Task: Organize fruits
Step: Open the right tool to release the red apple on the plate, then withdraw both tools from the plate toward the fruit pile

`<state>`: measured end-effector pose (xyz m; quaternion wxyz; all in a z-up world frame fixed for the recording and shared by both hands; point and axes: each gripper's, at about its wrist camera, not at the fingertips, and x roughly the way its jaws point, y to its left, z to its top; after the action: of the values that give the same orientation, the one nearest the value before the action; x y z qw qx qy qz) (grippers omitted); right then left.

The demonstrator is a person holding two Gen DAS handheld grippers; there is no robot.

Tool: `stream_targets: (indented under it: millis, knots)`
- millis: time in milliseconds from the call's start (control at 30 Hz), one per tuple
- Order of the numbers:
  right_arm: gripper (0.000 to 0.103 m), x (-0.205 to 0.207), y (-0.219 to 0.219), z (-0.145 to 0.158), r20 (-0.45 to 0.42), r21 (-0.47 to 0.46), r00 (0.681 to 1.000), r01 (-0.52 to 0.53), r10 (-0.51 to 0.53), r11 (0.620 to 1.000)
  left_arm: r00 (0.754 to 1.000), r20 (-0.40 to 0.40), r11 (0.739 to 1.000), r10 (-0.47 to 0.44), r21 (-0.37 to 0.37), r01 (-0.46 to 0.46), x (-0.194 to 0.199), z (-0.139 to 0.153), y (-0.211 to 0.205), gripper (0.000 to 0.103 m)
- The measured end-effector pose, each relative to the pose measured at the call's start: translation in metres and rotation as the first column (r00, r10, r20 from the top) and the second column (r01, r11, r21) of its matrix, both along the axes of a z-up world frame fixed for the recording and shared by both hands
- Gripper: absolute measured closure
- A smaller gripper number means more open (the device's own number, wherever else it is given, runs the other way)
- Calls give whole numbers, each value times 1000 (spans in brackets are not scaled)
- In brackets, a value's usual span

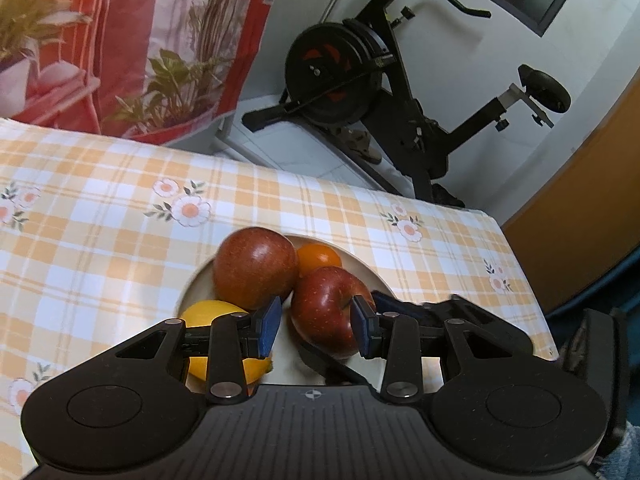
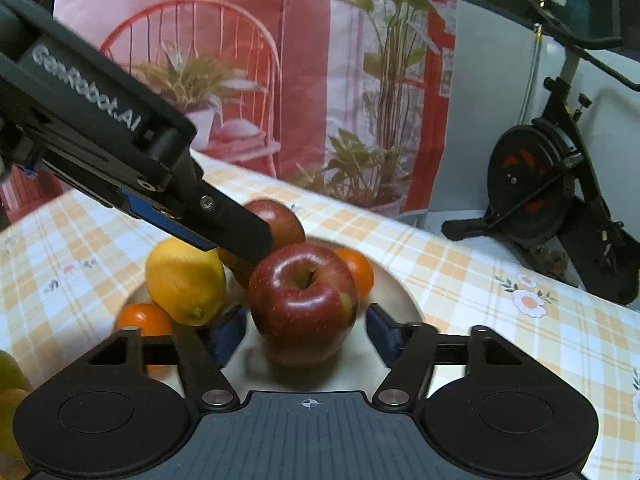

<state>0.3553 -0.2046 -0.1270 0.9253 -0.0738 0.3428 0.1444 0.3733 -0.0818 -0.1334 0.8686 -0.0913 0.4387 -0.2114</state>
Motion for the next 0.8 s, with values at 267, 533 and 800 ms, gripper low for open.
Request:
stream_targets:
  millis: [267,533,800]
  knots:
    - [33,-36,-8,18,23,55,998,65,-66,996,998,53,999,23,25,-24,-24,12,12,62]
    - [30,-98,-13,22,47,168,983,169,-179,971,990,128,995,50,80,-60,-61,19,30,62]
    - [30,-152,-3,6,36,188,967,241,-251,952,981,171,989,94,97,-112,-96,21,48,62]
